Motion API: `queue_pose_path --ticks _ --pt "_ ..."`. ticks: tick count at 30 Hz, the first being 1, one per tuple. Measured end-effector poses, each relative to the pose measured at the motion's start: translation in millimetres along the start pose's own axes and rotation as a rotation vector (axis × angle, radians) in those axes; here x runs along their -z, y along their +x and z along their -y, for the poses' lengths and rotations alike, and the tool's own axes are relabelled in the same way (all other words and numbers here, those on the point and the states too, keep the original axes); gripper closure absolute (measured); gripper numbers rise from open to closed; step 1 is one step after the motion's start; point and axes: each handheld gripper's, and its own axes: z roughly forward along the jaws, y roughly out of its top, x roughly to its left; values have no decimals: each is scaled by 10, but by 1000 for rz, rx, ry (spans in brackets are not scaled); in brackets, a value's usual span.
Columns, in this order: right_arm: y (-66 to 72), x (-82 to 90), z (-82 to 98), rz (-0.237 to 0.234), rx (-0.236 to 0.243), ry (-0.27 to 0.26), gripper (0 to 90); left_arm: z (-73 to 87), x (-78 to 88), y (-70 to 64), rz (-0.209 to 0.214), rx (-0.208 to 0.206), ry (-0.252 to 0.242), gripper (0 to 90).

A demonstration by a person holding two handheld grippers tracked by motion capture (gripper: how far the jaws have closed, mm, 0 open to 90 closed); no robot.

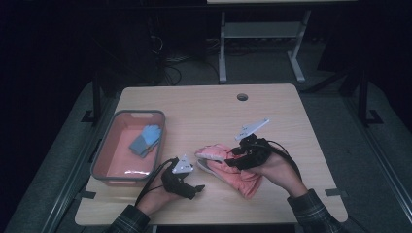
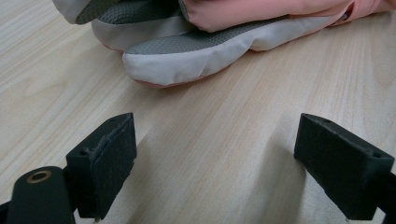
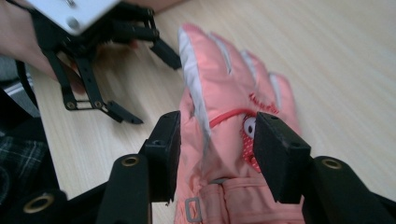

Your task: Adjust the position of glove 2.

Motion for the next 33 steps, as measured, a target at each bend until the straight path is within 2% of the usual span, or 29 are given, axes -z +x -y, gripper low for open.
queue_pose_path --ticks 4,6,10,11,14,18,20,24,27,29,33 --pt "-69 152 25 3 6 -50 569 -24 0 -10 -9 6 16 128" --pt "-128 232 54 14 -11 -70 631 -39 23 -13 -11 8 28 173" --pt "-262 344 140 32 -49 -90 753 -69 91 -31 -21 12 36 396" --pt "-303 356 173 38 -52 -92 781 -80 107 -40 -17 26 40 458" --pt "-425 374 288 61 -86 -82 847 -120 148 -78 -2 22 42 665" --pt "-597 389 471 94 -119 -74 896 -168 152 -154 33 -15 47 889" --pt "-676 405 561 104 -134 -75 897 -190 132 -189 50 -9 41 894" --pt "-814 417 746 114 -154 -78 898 -254 74 -257 71 -24 37 894" --pt "-888 394 892 100 -165 -83 898 -304 14 -283 77 -16 29 893" --pt "-918 359 989 80 -174 -81 898 -340 -23 -272 83 -23 37 893" --pt "-921 280 1133 65 -168 -73 898 -388 -84 -249 65 -35 48 893"
